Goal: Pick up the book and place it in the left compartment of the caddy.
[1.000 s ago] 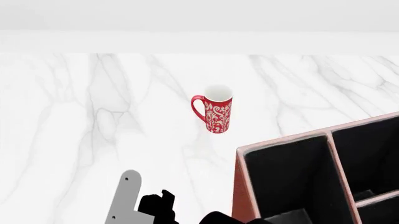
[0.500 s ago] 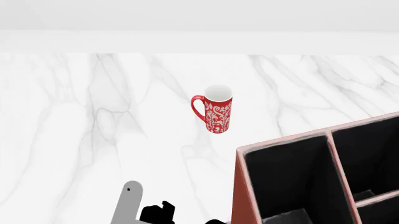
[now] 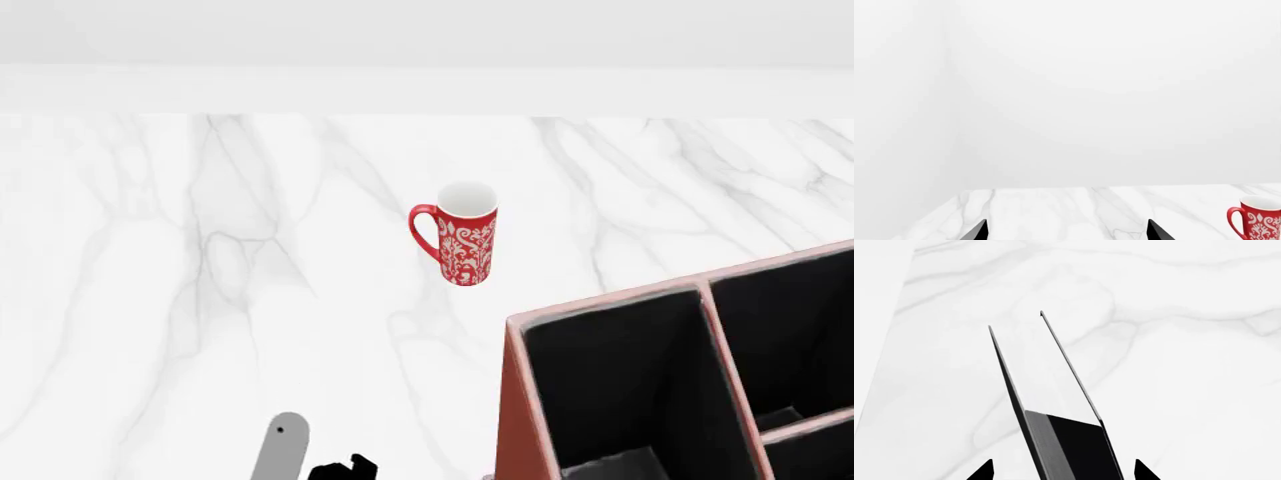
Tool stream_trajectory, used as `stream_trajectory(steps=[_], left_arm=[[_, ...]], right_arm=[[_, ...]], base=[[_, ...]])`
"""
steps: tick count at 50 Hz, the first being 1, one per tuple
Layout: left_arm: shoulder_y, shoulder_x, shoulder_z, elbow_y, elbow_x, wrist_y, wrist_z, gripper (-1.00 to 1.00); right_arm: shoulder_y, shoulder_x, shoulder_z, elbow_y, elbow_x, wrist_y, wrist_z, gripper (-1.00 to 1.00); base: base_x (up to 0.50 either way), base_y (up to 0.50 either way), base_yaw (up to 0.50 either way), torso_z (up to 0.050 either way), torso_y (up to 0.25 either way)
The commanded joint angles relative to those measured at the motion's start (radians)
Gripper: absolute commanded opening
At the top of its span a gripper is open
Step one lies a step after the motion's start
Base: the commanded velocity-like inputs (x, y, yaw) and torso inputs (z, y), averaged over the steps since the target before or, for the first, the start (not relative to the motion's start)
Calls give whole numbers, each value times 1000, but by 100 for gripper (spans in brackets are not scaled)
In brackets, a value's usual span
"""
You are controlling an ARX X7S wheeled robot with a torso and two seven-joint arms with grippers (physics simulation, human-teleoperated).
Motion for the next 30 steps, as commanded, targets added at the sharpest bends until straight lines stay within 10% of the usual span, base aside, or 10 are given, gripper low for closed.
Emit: stream_trajectory(steps=[1, 16, 17, 30], left_arm=[[1, -3, 1, 0, -1, 2, -2, 100], [2, -7, 5, 0, 0, 4, -5, 100], [2, -7, 6, 1, 0, 3, -6, 100], [4, -10, 2, 1, -5, 6, -8, 100]], right_arm=[[-5, -2, -3, 15, -7, -13, 3, 100], [-12, -8, 10, 39, -22, -45, 25, 100], [-12, -7, 13, 40, -19, -47, 25, -100], [-14, -10, 34, 39, -14, -32, 65, -100]], base=[[0, 0, 0, 0, 0], [0, 0, 0, 0, 0], [0, 0, 0, 0, 0], [0, 0, 0, 0, 0]])
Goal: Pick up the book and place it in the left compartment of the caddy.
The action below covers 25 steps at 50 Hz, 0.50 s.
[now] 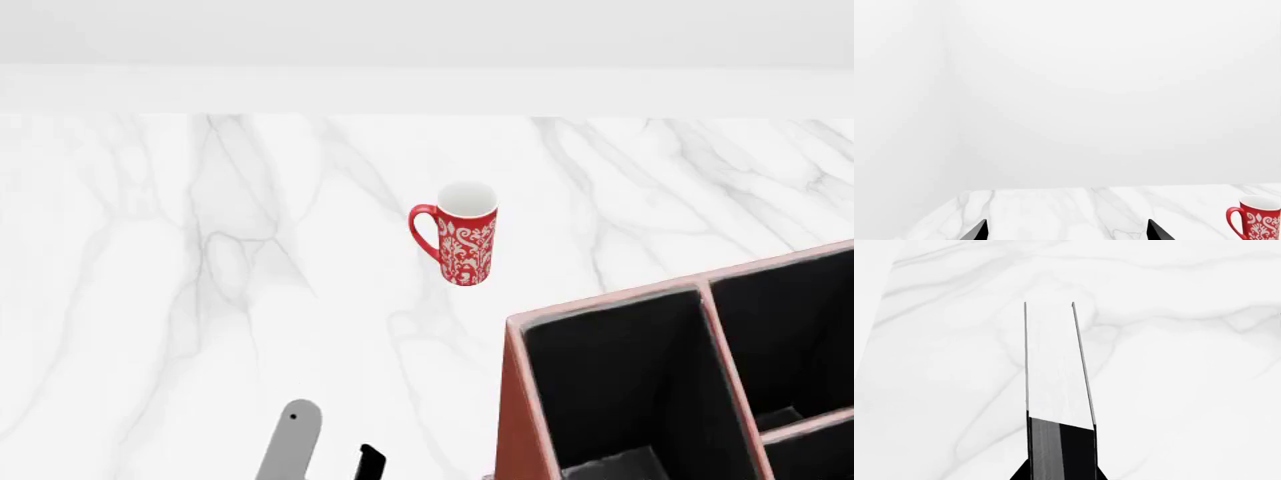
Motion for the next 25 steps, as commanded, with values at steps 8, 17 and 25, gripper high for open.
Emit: stream_trajectory(steps=[8, 17, 25], left_arm=[[5, -4, -3, 1, -3, 5, -4, 100], [6, -5, -9, 1, -9, 5, -8, 100], [5, -7, -11, 2, -12, 3, -11, 100]], right_arm=[[-5, -14, 62, -19, -6, 68, 110, -100], [-27, -6, 148, -57, 37, 80, 205, -100], [-11, -13, 248, -71, 116, 184, 309, -100]], base=[[0, 0, 0, 0, 0], [0, 0, 0, 0, 1], [0, 0, 0, 0, 0]])
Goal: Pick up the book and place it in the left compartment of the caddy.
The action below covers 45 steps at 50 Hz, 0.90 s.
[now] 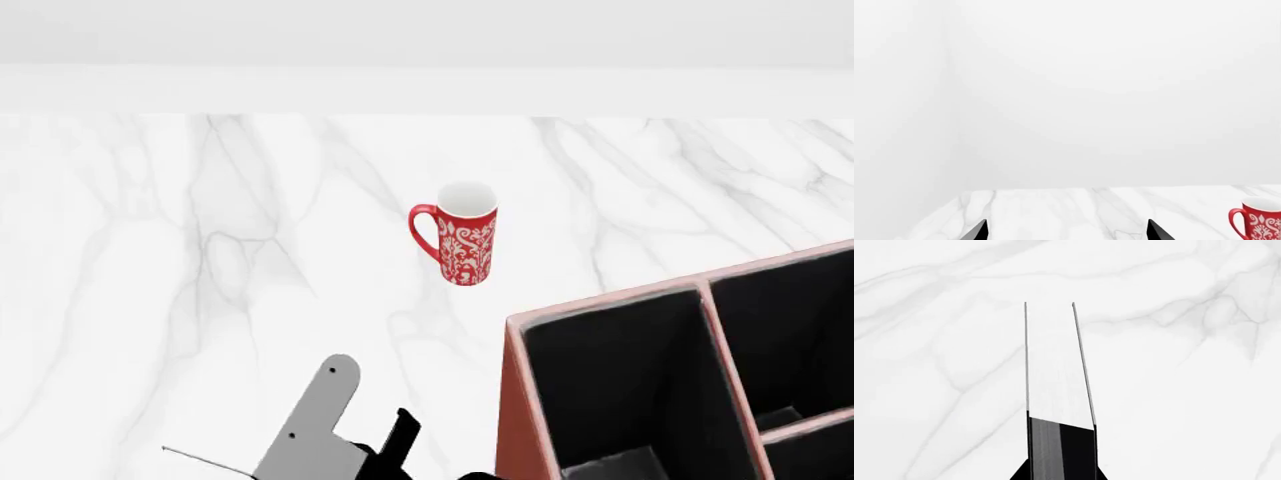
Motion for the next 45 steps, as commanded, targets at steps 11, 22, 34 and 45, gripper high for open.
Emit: stream_trajectory(steps=[11, 22, 34, 45], left_arm=[[-1, -4, 1, -1, -3, -1, -8, 100], [0, -5, 3, -4, 1, 2, -12, 100], [-1, -8, 4, -5, -1, 2, -14, 100], [-3, -9, 15, -7, 5, 4, -16, 100]], right_arm=[[28, 8, 219, -88, 138, 175, 200, -100], [35, 27, 357, -255, 308, 348, 379, -100], [49, -15, 578, -327, 523, 519, 696, -100], [81, -24, 710, -328, 741, 625, 898, -100]], base=[[0, 0, 0, 0, 2], [0, 0, 0, 0, 1], [0, 0, 0, 0, 1], [0, 0, 0, 0, 1]])
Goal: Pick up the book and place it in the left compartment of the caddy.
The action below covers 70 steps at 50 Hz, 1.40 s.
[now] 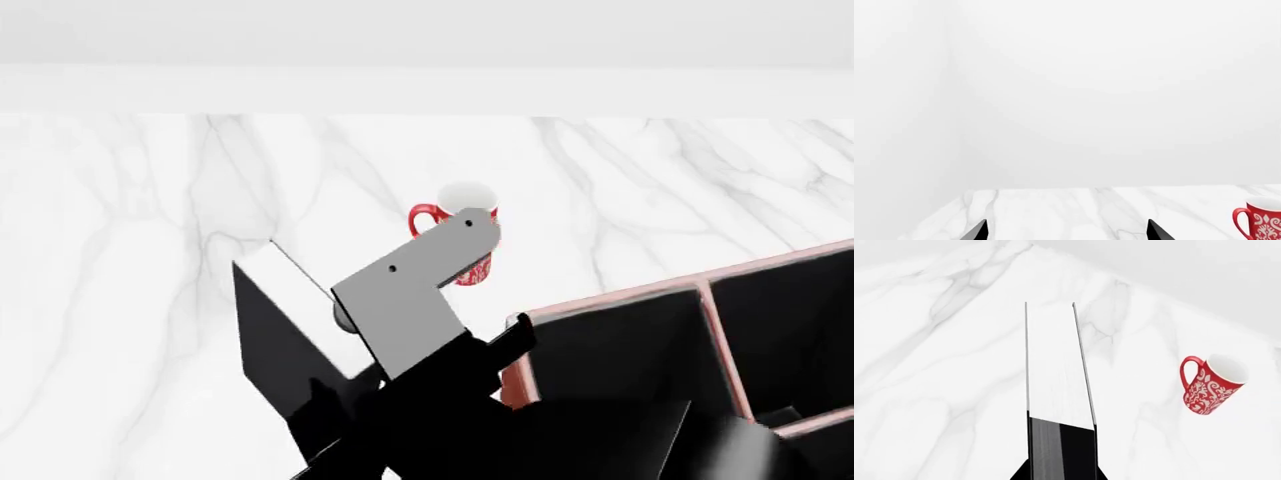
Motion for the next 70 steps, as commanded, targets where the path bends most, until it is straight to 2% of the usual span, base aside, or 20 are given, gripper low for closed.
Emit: stream_trajectory(steps=[1, 12, 26, 45, 70], left_arm=[[0, -2, 10, 0, 6, 2, -2, 100], [1, -3, 10, -2, 6, 6, -4, 100], [2, -5, 11, -3, 5, 8, -6, 100], [1, -9, 16, -5, 5, 8, -11, 100], [-2, -14, 22, -9, 5, 7, -17, 100]], right_arm=[[32, -14, 162, -41, 175, 111, 221, -100], [76, 6, 216, -42, 476, 131, 514, -100], [138, 79, 196, -52, 700, 62, 715, -100], [203, 171, 180, -104, 862, -21, 837, -100], [252, 253, 191, -107, 948, -91, 879, -100]], base=[[0, 0, 0, 0, 0], [0, 0, 0, 0, 1], [0, 0, 0, 0, 1], [0, 0, 0, 0, 2], [0, 0, 0, 1, 1]])
